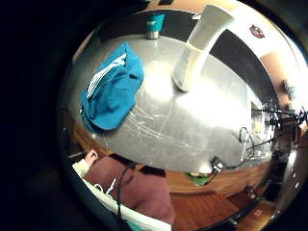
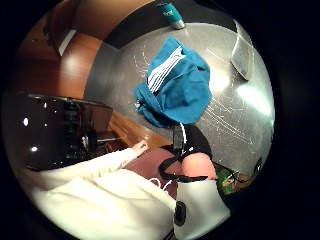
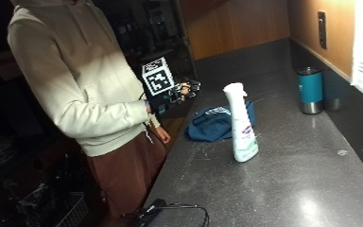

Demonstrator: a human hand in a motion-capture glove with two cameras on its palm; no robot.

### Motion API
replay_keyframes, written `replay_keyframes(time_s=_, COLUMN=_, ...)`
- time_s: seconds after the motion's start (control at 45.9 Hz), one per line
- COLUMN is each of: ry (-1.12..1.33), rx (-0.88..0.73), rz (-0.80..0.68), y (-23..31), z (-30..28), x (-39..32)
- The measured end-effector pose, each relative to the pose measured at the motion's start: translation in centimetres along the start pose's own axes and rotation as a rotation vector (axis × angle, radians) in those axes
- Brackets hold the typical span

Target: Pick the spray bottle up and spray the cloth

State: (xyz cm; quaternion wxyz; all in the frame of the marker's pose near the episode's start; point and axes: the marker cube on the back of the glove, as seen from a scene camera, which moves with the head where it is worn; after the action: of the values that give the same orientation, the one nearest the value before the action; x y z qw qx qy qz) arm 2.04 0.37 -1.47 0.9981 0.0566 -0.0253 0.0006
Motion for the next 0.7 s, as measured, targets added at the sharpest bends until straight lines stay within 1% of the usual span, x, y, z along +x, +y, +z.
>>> replay_keyframes(time_s=0.153, ry=-0.031, rx=0.105, rz=-0.013, y=0.8, z=-1.0, x=1.5)
replay_keyframes(time_s=0.327, ry=-0.123, rx=0.204, rz=0.026, y=2.1, z=-1.7, x=4.8)
replay_keyframes(time_s=0.545, ry=-0.276, rx=0.358, rz=0.120, y=2.5, z=-2.5, x=8.5)
replay_keyframes(time_s=0.698, ry=-0.394, rx=0.437, rz=0.200, y=1.5, z=-1.8, x=10.8)
